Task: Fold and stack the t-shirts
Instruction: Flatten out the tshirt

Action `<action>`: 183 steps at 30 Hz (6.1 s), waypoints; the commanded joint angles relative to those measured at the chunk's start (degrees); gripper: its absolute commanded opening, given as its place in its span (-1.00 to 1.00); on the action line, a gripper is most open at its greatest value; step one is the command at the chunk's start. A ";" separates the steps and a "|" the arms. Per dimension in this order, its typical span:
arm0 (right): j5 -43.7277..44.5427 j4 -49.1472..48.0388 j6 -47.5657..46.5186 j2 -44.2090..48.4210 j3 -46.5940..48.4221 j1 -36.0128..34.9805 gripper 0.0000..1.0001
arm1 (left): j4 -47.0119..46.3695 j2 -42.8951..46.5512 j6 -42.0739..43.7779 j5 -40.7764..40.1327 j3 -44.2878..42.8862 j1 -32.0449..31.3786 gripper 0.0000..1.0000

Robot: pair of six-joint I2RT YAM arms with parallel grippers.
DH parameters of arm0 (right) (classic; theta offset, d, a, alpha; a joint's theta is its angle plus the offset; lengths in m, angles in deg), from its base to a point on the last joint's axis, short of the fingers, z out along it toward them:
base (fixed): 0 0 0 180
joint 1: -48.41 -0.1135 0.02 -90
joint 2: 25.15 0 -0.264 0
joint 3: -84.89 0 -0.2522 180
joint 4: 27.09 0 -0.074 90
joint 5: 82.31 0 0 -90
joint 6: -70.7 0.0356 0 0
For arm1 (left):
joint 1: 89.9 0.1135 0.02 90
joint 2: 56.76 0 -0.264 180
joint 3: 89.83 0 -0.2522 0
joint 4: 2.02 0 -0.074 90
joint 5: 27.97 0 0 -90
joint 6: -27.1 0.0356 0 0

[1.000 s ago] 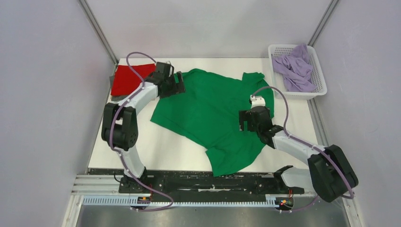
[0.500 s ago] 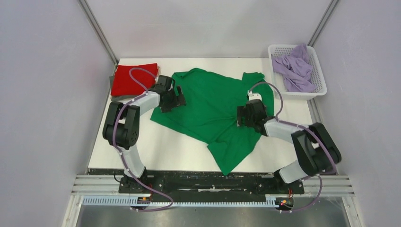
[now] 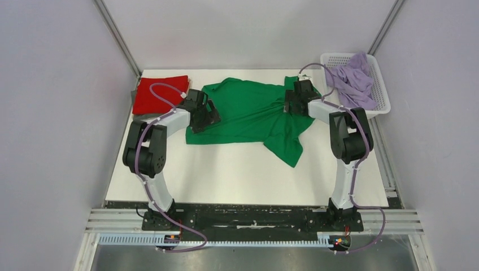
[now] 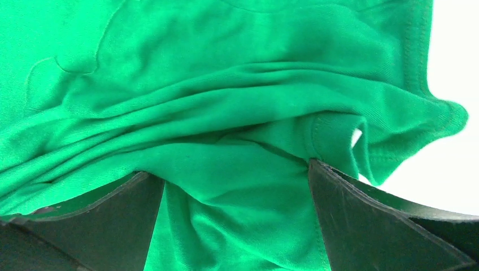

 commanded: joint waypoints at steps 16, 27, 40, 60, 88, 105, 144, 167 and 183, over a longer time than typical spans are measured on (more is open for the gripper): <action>-7.73 -8.92 1.56 48.54 -35.41 1.02 0.97 | 12.09 35.23 -4.94 -14.57 25.83 6.57 0.99; -8.98 -8.22 4.40 66.40 -48.86 0.99 0.97 | 7.91 35.86 -9.50 -12.51 29.86 8.04 0.37; -7.71 -4.27 1.18 66.49 -51.48 0.96 0.97 | 2.10 24.53 -11.43 -10.64 28.94 8.63 -0.05; -6.41 5.09 1.09 66.17 -50.96 -1.80 0.97 | 1.05 40.82 -11.09 -7.60 34.83 8.59 -0.96; 0.37 10.23 5.21 48.05 -47.97 -23.05 0.28 | 6.46 51.48 -10.21 -5.72 35.82 8.55 -0.96; -3.82 5.20 9.11 45.08 -53.38 -19.13 -0.21 | 6.36 51.76 -9.77 -7.12 36.44 8.58 -0.96; -0.28 14.67 -17.75 71.21 18.75 -14.34 -1.00 | 22.77 66.41 -2.22 -10.56 -29.25 8.59 -0.96; 19.80 5.99 -32.19 62.95 16.29 -14.32 -1.00 | 13.86 67.64 -4.93 -9.95 -11.30 8.59 -0.96; 16.44 -10.03 -19.90 14.57 1.22 -7.39 -0.62 | -11.71 17.05 -4.72 -17.96 7.68 8.57 0.40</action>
